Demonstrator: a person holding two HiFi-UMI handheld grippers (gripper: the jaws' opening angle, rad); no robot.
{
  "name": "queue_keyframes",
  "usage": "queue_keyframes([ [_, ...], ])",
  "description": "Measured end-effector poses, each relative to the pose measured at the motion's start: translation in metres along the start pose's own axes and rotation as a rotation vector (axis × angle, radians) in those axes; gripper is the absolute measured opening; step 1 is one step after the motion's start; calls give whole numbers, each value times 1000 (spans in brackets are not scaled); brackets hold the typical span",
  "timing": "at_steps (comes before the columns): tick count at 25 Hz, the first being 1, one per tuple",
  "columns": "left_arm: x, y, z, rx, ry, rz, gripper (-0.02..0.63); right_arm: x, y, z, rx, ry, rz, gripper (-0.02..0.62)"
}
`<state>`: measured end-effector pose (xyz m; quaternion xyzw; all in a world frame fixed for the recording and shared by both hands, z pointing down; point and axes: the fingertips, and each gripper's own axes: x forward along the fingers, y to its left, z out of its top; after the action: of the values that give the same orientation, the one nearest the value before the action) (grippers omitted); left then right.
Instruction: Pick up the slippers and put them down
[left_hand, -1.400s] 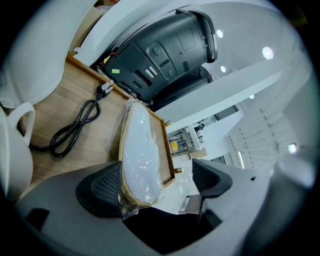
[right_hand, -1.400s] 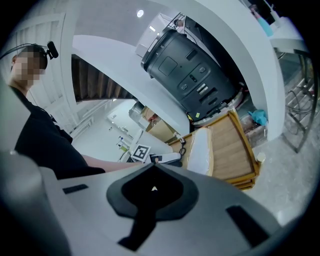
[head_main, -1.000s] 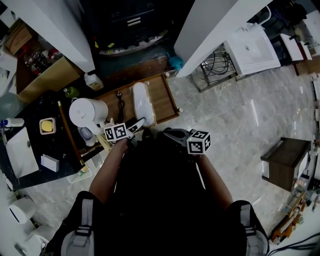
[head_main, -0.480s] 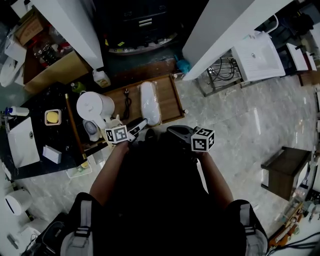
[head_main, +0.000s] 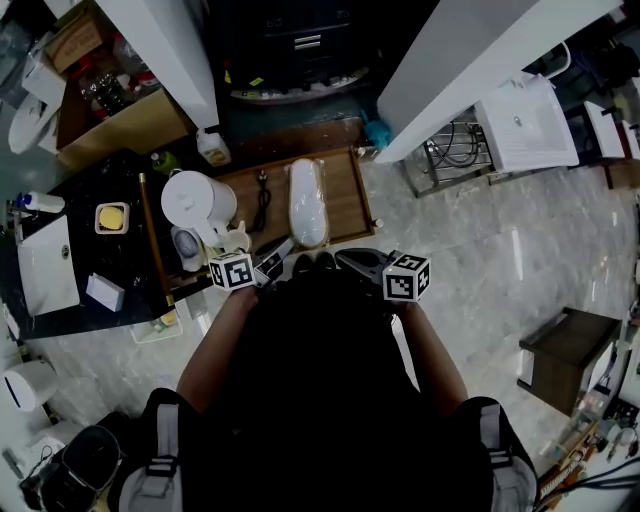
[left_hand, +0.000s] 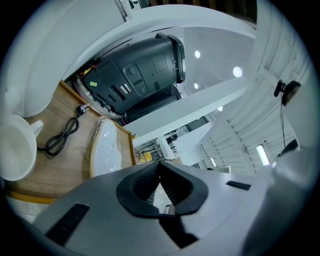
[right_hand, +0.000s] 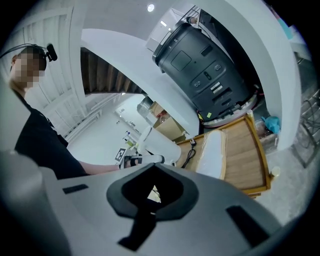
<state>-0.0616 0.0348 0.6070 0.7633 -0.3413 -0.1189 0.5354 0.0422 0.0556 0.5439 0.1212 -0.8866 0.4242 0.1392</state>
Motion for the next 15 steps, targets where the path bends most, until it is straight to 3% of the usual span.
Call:
queue_keyframes([
  [7,-3,-24,0,3,-29,-51,11,6,1,4,-30,43,35,8],
  [15,-1,-37,-4,9,-69,-28,11,-1,-5,12,-58,84,69,7],
])
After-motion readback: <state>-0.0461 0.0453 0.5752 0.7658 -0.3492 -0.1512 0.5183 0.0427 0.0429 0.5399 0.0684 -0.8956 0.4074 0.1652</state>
